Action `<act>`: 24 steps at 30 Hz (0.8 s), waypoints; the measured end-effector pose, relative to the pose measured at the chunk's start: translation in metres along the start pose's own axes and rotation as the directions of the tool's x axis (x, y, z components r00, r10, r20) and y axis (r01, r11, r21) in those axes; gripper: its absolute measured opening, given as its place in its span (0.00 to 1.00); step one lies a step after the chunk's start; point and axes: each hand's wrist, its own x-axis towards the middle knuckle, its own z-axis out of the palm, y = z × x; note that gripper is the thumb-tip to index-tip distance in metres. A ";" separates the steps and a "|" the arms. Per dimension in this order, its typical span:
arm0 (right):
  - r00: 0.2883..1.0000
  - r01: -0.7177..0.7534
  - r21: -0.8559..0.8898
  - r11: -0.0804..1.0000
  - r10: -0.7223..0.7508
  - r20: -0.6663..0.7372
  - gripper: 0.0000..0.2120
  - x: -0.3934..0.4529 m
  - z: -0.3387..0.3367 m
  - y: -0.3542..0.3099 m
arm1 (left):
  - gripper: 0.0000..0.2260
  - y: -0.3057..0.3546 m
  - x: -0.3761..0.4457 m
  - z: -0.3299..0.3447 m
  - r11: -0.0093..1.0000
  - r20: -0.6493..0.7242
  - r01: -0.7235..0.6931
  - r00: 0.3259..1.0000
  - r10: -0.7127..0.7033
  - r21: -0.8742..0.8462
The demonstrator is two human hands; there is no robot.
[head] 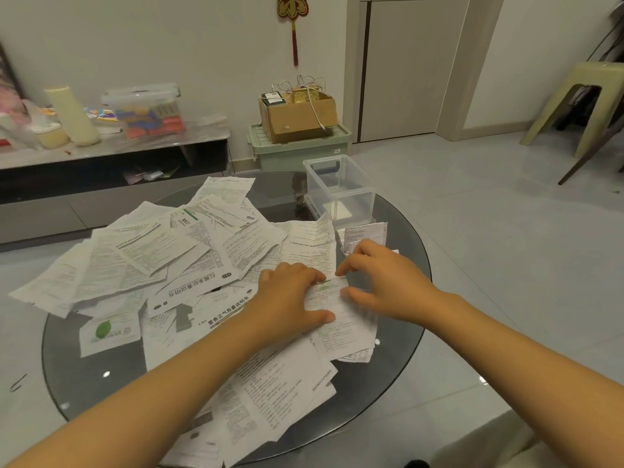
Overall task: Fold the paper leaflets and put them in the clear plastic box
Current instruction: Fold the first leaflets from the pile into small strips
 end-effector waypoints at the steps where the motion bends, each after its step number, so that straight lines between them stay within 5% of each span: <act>1: 1.000 0.005 -0.001 1.000 -0.005 0.020 0.17 0.000 0.001 -0.002 | 0.25 -0.001 -0.001 0.000 1.000 -0.016 0.002 1.000 -0.003 -0.014; 8: 0.999 -0.002 0.000 1.000 0.002 0.051 0.14 0.006 0.008 -0.006 | 0.02 -0.009 -0.006 -0.005 0.988 -0.181 -0.019 0.983 -0.009 -0.155; 13: 0.999 0.007 0.091 0.996 -0.003 -0.037 0.10 0.014 0.009 -0.014 | 0.04 -0.015 -0.007 -0.016 0.982 -0.309 -0.011 0.950 -0.048 -0.187; 21: 0.974 0.111 0.045 0.993 -0.118 0.192 0.16 0.013 0.012 -0.012 | 0.09 -0.028 -0.019 -0.012 0.991 0.001 -0.089 0.996 0.090 -0.103; 24: 0.964 0.132 0.019 0.991 -0.132 0.230 0.18 0.011 0.013 -0.009 | 0.12 -0.029 -0.023 -0.011 0.988 0.010 -0.086 0.996 0.088 -0.129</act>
